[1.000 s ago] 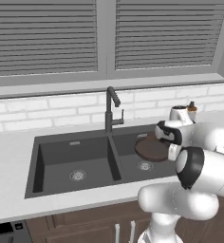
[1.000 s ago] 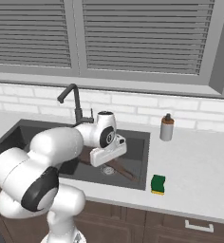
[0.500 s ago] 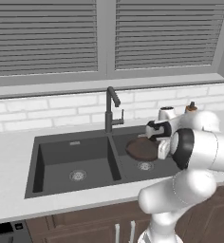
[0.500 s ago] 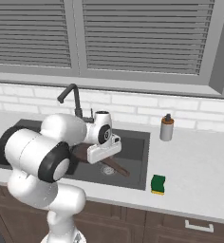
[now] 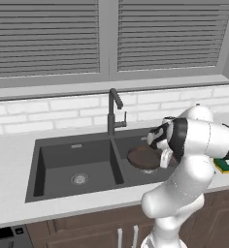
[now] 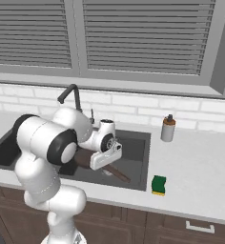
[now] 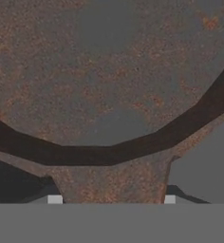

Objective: Pick the pan and sponge and place them into the sink. Then turn on the water.

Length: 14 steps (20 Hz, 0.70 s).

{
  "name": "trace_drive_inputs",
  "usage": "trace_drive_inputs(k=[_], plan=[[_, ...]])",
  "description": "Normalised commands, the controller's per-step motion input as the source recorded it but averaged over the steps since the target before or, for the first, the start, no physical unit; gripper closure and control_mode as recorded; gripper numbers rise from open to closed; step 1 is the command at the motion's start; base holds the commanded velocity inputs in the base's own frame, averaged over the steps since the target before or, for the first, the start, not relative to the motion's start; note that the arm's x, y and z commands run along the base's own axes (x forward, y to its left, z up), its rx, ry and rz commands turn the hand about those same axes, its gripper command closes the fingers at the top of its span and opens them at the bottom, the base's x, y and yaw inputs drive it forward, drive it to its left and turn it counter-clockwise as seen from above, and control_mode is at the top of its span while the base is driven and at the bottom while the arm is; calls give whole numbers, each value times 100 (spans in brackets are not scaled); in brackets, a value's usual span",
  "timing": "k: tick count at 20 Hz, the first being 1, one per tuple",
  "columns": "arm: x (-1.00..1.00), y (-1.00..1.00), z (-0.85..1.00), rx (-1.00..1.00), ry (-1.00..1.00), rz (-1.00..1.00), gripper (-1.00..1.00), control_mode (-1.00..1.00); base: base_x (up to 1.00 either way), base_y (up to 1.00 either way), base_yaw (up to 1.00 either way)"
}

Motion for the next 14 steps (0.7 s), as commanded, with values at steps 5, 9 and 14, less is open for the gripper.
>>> trace_drive_inputs(k=[5, 9, 14], plan=[[9, 0, -39, 2, 0, 3, 100, -100, 0, 0, 0], [7, 0, -51, 0, 0, 1, 100, -100, 0, 0, 0], [10, 0, -58, -1, -3, 0, 100, -100, 0, 0, 0]])
